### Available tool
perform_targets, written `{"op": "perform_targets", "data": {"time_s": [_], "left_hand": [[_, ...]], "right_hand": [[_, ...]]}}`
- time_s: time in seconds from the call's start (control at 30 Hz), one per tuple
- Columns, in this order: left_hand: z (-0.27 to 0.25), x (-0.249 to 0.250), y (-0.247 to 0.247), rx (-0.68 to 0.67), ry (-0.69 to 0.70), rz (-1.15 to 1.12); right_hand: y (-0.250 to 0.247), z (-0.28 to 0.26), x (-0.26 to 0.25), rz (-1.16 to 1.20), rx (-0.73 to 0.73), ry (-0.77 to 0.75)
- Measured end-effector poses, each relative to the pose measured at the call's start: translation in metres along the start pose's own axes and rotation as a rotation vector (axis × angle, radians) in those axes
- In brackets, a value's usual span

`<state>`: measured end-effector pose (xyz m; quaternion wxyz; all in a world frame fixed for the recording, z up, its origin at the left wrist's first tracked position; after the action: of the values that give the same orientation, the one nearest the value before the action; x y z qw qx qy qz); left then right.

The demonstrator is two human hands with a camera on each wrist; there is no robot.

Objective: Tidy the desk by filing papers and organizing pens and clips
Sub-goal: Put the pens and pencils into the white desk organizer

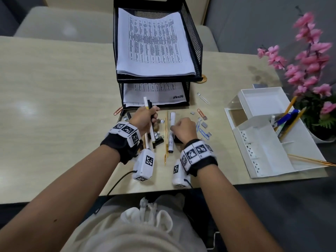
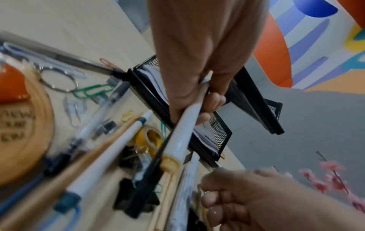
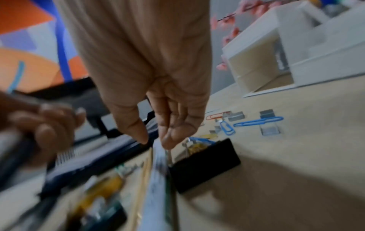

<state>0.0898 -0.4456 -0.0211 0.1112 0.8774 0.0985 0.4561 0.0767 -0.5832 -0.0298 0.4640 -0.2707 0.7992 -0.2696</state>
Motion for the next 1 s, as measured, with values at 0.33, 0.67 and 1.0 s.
{"op": "perform_targets", "data": {"time_s": [0.33,0.67,1.0], "left_hand": [[-0.008,0.020,0.037,-0.017,0.213,0.823],[-0.014,0.044,0.228,-0.359,0.515,0.944],[0.013,-0.001,0.374,-0.369,0.663,1.199]], "right_hand": [[-0.028,-0.007,0.011,0.172,0.174,0.038],[-0.236,-0.059,0.087,0.328,0.741,-0.177],[-0.297,-0.026,0.171,0.100,0.760,-0.086]]}}
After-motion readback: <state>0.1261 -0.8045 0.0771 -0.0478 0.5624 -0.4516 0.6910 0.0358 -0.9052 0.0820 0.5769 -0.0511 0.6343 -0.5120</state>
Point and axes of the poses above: each hand's wrist, its own z-axis towards the middle knuckle, its own y-axis out of the palm, x = y × z, the point moved 5 cm from there along z, towards the middle knuckle, and after that the axes turned 2 degrees about y, right-handed, at the moved point
